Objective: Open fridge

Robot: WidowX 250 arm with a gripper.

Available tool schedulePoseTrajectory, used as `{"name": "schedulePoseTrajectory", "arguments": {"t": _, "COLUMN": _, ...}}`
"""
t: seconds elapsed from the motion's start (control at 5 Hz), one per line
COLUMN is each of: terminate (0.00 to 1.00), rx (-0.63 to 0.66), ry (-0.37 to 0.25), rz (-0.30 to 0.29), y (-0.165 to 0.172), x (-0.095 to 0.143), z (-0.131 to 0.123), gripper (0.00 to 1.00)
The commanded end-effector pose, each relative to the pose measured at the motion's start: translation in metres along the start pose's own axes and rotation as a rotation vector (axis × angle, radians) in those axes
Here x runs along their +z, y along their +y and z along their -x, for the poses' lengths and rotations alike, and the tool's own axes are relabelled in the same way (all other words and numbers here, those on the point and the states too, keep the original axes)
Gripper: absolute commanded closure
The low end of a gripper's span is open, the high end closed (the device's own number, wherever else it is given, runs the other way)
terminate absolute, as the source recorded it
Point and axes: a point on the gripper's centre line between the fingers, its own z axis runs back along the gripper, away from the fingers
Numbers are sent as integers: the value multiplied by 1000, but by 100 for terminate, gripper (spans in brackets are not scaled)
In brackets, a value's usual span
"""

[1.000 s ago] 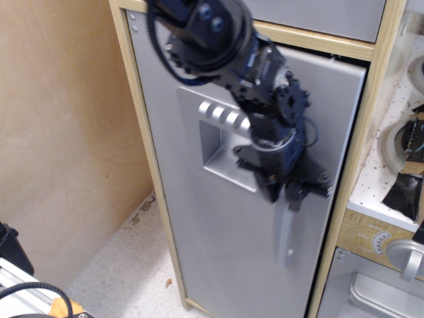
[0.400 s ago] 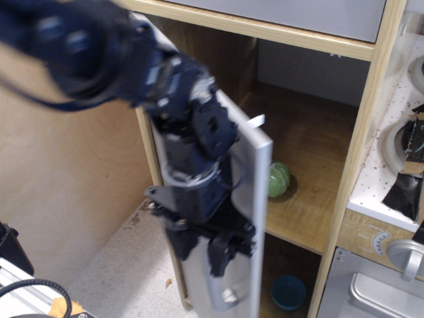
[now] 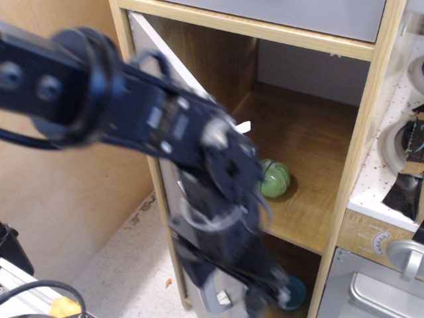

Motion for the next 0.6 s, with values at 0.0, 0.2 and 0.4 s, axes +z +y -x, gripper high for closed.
{"name": "schedulePoseTrajectory", "arguments": {"t": 0.0, "terminate": 0, "rx": 0, "ry": -104, "rz": 129, "y": -63, "x": -6, "z": -11, "gripper": 0}}
{"name": "schedulePoseTrajectory", "arguments": {"t": 0.2, "terminate": 0, "rx": -106, "ry": -105, "rz": 101, "y": -68, "x": -4, "z": -35, "gripper": 0}}
{"name": "schedulePoseTrajectory", "arguments": {"t": 0.4, "terminate": 0, "rx": -221, "ry": -142, "rz": 56, "y": -48, "x": 9, "z": -70, "gripper": 0}}
